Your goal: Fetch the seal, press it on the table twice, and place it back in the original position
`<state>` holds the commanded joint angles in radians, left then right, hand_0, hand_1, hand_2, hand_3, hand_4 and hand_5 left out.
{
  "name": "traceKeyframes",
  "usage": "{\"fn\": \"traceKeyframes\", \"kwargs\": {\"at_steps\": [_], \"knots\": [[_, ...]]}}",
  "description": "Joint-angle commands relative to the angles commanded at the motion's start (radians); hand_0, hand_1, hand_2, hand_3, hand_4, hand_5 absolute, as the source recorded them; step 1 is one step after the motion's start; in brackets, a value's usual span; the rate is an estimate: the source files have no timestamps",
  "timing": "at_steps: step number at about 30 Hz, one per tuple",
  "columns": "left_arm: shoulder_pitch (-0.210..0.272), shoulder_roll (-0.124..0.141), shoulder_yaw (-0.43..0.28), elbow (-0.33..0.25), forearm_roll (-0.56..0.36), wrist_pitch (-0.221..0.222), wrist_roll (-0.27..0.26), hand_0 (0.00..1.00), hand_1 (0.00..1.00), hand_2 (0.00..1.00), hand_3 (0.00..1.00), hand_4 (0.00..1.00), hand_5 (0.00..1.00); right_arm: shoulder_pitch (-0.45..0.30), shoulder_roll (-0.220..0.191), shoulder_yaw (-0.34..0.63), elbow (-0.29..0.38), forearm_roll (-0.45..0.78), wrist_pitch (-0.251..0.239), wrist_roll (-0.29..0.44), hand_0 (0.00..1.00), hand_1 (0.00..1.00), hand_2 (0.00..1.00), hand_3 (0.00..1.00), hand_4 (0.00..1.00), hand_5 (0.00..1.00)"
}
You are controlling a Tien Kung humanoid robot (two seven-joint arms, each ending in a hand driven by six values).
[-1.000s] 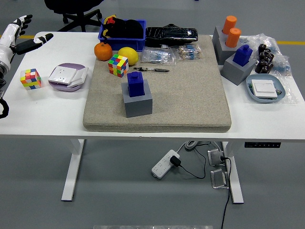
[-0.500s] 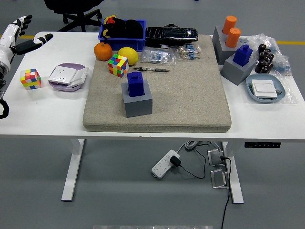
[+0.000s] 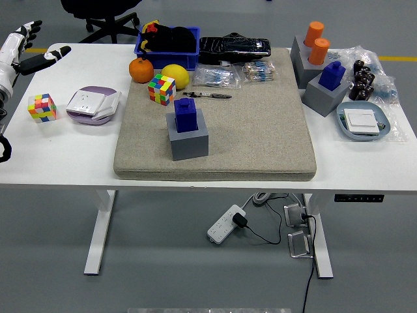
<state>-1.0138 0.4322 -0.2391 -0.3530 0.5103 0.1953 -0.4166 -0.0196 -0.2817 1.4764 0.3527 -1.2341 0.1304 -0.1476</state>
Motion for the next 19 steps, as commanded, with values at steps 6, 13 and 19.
{"fn": "traceKeyframes", "kwargs": {"at_steps": [6, 13, 19], "knots": [[-0.003, -0.001, 0.002, 0.000, 0.002, -0.001, 0.003, 0.926, 0.974, 0.976, 0.956, 0.955, 0.505, 0.001, 0.001, 0.003, 0.000, 0.001, -0.001, 0.001, 0.834, 0.731, 0.698, 0.713, 0.746, 0.515], [-0.003, 0.000, 0.002, 0.001, 0.001, -0.001, 0.002, 0.926, 0.972, 0.975, 0.956, 0.954, 0.505, 0.000, 0.002, 0.003, -0.001, 0.000, 0.000, 0.000, 0.835, 0.731, 0.698, 0.712, 0.746, 0.515], [-0.003, -0.001, -0.001, 0.001, -0.001, 0.000, -0.002, 0.926, 0.972, 0.975, 0.955, 0.952, 0.500, 0.001, 0.002, 0.002, 0.000, 0.001, -0.001, 0.001, 0.834, 0.731, 0.698, 0.713, 0.746, 0.515]]}}
